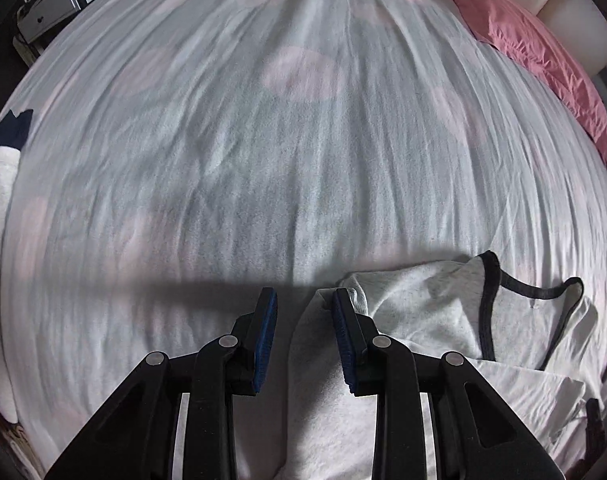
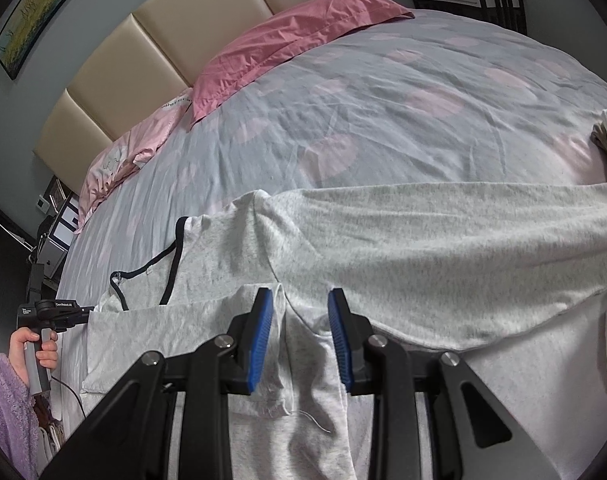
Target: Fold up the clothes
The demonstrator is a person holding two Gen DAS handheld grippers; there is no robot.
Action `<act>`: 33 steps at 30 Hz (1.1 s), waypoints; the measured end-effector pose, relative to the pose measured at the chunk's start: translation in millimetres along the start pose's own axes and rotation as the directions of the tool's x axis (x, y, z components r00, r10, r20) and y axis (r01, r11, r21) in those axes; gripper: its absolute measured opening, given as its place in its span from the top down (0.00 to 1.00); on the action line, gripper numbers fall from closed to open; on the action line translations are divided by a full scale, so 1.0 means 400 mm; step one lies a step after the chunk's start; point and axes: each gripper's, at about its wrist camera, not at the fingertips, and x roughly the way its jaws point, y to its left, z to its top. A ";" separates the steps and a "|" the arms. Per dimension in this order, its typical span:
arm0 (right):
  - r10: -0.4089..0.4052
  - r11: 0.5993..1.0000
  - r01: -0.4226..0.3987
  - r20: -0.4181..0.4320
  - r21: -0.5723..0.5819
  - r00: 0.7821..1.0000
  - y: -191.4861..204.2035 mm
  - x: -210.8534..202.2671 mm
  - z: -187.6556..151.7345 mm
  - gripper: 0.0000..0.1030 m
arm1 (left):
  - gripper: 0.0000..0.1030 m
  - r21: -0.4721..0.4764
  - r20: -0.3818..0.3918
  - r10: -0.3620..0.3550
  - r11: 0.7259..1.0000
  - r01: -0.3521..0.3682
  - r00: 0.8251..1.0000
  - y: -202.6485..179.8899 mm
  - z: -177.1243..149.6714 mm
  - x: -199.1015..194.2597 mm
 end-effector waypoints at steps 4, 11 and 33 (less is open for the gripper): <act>0.030 0.999 -0.029 -0.025 0.034 0.999 -0.020 0.026 -0.002 0.73 | 0.72 -0.004 0.018 0.020 1.000 -0.020 1.000 -0.007 -0.014 0.003; 0.154 0.985 -0.148 -0.058 0.094 0.986 -0.030 0.057 -0.014 0.73 | 0.97 -0.033 0.129 0.111 0.994 -0.107 0.985 -0.020 -0.033 -0.048; -0.022 0.981 0.004 -0.094 -0.196 0.995 0.092 0.063 -0.056 0.75 | 0.71 0.145 0.317 0.271 0.933 -0.329 0.909 -0.036 -0.275 -0.255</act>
